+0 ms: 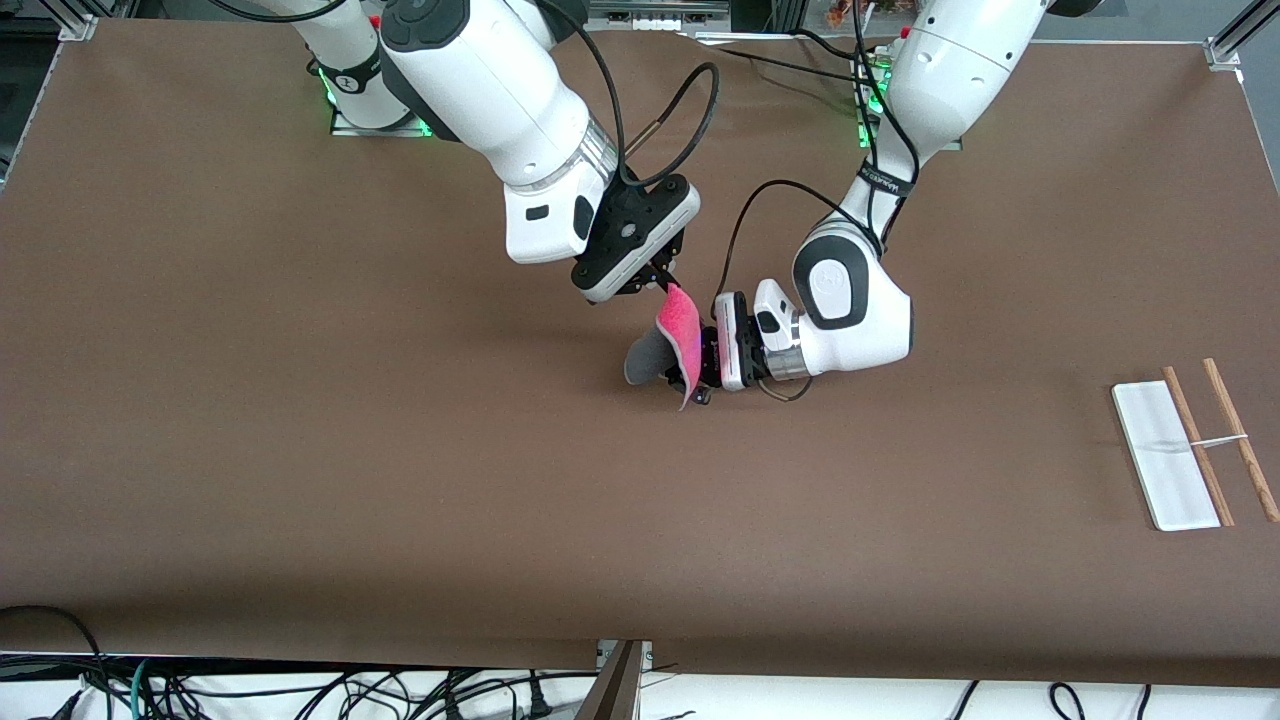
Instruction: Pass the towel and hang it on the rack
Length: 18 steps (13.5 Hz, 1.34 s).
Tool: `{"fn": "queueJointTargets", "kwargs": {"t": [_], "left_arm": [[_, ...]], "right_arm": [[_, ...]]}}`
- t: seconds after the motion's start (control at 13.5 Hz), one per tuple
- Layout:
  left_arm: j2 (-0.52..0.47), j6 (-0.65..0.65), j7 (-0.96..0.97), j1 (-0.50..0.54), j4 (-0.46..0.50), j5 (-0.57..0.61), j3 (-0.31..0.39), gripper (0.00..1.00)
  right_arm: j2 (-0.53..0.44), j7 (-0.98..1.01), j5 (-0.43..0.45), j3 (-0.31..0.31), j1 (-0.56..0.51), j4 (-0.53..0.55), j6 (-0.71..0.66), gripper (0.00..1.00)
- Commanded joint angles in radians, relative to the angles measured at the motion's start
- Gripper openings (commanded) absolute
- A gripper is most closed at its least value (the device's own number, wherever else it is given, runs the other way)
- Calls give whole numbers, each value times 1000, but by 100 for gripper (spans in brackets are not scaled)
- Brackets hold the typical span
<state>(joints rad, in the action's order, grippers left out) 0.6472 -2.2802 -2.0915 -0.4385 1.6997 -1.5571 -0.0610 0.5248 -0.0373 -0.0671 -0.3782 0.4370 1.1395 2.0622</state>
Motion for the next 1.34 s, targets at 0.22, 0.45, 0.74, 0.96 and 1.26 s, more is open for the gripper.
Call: {"fn": "queueJointTargets", "kwargs": {"t": [0.22, 0.45, 0.74, 0.96, 1.26], "left_arm": [[-21, -1, -28, 35, 11, -9, -2, 0], [-23, 2, -21, 46, 14, -9, -2, 0], [-58, 7, 25, 64, 29, 11, 0, 0], [-188, 16, 232, 138, 92, 237, -2, 0], [-303, 194, 407, 315, 97, 541, -2, 0]], "right_arm": [[-17, -13, -5, 2, -4, 0, -14, 24], [-31, -9, -7, 8, -14, 2, -16, 100], [-51, -9, -8, 8, -37, 0, -80, 100], [-65, -6, -8, 8, -95, 2, -157, 100], [-88, -6, 4, 24, -184, 2, -315, 100]]}}
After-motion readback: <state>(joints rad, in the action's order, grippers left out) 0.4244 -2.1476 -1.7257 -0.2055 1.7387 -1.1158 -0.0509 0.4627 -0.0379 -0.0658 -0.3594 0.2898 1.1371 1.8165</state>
